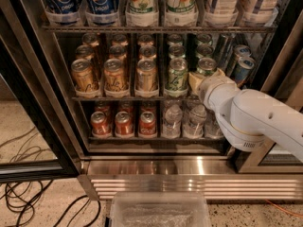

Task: Pick green can from middle shelf of fridge

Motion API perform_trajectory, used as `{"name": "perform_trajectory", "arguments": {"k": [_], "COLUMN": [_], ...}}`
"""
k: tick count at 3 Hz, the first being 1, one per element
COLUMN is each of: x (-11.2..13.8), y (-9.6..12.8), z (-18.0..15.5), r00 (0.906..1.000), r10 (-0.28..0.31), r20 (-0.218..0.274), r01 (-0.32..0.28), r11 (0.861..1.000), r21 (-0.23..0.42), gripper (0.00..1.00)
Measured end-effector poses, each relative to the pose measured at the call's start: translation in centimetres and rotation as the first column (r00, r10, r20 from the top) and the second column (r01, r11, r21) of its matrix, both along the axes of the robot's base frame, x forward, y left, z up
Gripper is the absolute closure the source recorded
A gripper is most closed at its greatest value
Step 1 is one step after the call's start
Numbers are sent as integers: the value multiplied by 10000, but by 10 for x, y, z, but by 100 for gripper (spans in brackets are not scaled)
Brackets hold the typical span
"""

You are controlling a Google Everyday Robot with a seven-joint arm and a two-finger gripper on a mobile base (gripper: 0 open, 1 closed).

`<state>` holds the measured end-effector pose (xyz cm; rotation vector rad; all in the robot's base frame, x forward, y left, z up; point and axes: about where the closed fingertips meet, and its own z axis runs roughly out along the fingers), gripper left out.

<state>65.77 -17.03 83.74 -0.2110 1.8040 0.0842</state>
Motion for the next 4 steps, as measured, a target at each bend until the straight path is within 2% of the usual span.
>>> {"name": "perform_trajectory", "arguments": {"k": [2, 3, 4], "x": [-12, -18, -16], "y": [2, -4, -4], "z": [0, -1, 2], "r00": [9966, 9924, 9924], "r10": [776, 1058, 1058], "r20": [276, 627, 628], "r01": [-804, -1152, -1152], "r11": [9897, 9780, 9780], "r21": [1183, 1739, 1739], "gripper": [100, 100, 100]}}
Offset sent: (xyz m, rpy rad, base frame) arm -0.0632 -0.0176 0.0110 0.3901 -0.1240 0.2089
